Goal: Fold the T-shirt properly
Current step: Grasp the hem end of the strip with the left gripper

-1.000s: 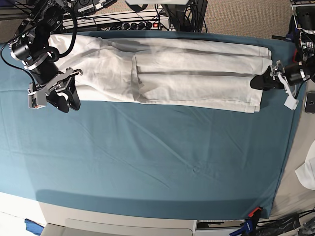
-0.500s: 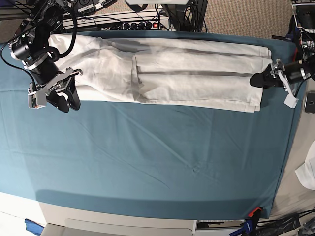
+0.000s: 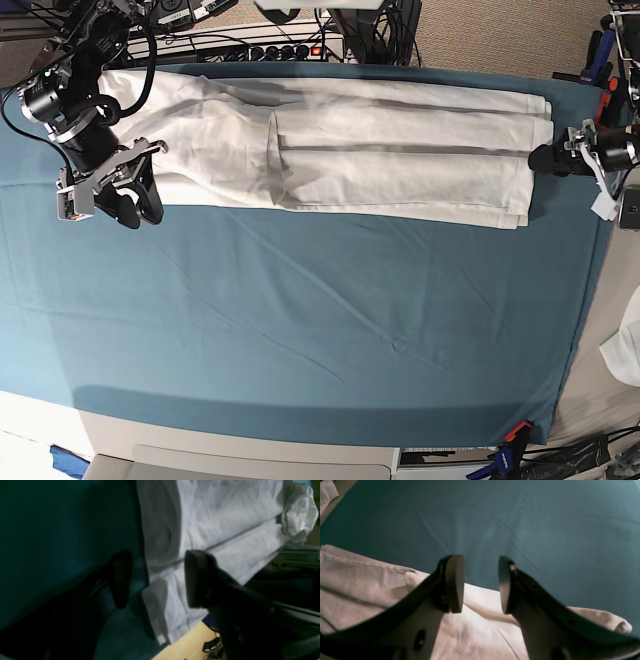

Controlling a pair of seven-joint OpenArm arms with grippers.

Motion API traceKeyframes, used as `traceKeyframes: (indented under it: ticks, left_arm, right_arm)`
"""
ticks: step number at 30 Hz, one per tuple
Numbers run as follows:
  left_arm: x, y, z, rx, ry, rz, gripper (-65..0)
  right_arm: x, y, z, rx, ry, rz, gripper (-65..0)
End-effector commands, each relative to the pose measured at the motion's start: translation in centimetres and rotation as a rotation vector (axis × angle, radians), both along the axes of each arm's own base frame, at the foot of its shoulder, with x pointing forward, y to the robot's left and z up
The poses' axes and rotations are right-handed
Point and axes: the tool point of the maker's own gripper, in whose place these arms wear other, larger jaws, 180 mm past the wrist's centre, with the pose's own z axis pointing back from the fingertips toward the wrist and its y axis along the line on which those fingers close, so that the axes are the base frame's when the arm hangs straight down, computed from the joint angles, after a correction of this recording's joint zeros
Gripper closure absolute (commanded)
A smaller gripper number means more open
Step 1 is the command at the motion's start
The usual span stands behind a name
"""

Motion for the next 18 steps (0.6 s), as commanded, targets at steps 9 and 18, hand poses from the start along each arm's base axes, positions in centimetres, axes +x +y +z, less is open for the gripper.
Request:
traceKeyframes:
  ticks: [9,18]
  left_arm:
    - [-0.8,0.0,-0.8,0.026,0.047,-0.011,-34.3]
    - [-1.0,-2.3,-1.6,-0.037,0.049,-0.008,-34.3]
  right_arm:
    - [0.4,0.0,1.3,-0.002,-0.052,0.005,-23.0]
    - [0.4,0.0,1.3,-0.002,-0.053,0.005,-23.0]
